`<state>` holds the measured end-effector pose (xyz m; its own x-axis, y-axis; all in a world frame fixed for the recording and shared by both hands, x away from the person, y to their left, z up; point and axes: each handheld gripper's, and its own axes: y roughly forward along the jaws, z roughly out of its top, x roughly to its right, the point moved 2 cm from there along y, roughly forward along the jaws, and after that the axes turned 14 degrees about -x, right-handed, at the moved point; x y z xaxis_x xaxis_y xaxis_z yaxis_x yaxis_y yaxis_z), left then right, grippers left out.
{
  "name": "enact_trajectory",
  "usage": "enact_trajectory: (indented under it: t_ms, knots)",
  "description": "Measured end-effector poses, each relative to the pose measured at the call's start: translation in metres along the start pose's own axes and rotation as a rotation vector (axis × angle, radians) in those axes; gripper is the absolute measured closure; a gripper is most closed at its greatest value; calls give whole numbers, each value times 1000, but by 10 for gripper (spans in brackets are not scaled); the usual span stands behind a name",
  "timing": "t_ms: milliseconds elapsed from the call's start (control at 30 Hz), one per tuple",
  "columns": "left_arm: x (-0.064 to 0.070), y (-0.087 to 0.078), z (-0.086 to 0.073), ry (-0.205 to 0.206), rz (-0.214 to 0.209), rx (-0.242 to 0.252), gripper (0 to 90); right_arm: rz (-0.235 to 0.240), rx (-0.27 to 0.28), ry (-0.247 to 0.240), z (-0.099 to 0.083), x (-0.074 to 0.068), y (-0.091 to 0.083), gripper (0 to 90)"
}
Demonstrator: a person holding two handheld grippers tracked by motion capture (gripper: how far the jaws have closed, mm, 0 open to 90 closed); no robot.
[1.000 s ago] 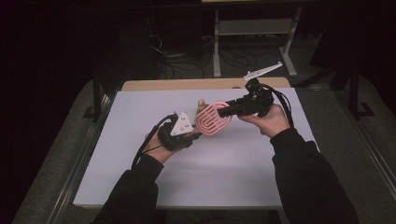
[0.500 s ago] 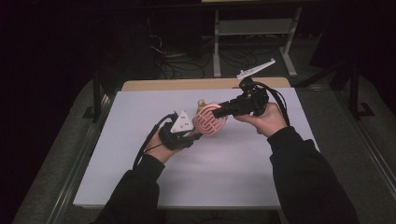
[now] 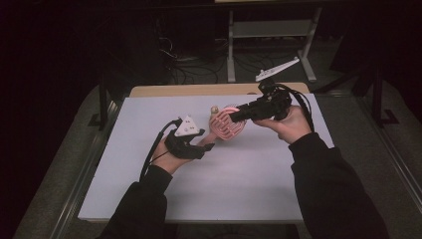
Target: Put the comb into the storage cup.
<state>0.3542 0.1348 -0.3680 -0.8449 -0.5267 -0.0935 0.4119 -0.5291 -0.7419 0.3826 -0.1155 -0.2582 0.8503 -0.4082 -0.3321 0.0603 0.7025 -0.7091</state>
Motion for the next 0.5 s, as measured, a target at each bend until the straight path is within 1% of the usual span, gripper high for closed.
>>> enact_trajectory:
  t_ms: [33,67,100,133,167,200,267,300,333,367,400,433,500]
  knots:
    - [-1,-2,-1,-12,-7,13,363,-3,4,3,0,0,-3,634]
    - [-3,-3,-2,-28,-5,27,336,-7,7,4,0,1,-6,634]
    - [-5,-5,-3,-43,-15,36,272,-12,8,17,1,2,-13,634]
    - [-7,-6,-4,-52,-23,42,272,-12,8,17,1,2,-13,634]
    - [-10,-8,-6,-64,-39,58,243,-25,-1,21,2,3,-19,634]
    - [-11,-9,-7,-78,-49,70,243,-25,-1,21,2,3,-19,634]
    - [-15,-12,-9,-96,-72,92,188,-43,5,25,2,3,-24,634]
    - [-16,-13,-11,-107,-77,99,142,-46,7,28,3,3,-27,634]
    - [-17,-14,-12,-110,-79,108,123,-50,11,28,3,3,-29,634]
    - [-18,-14,-13,-112,-81,107,86,-54,15,28,4,3,-32,633]
    - [-19,-14,-14,-119,-86,106,27,-56,18,30,5,3,-34,634]
    - [-20,-14,-15,-121,-89,106,0,-62,18,33,6,3,-36,633]
    - [-21,-15,-19,-116,-78,113,0,-80,18,35,8,3,-40,634]
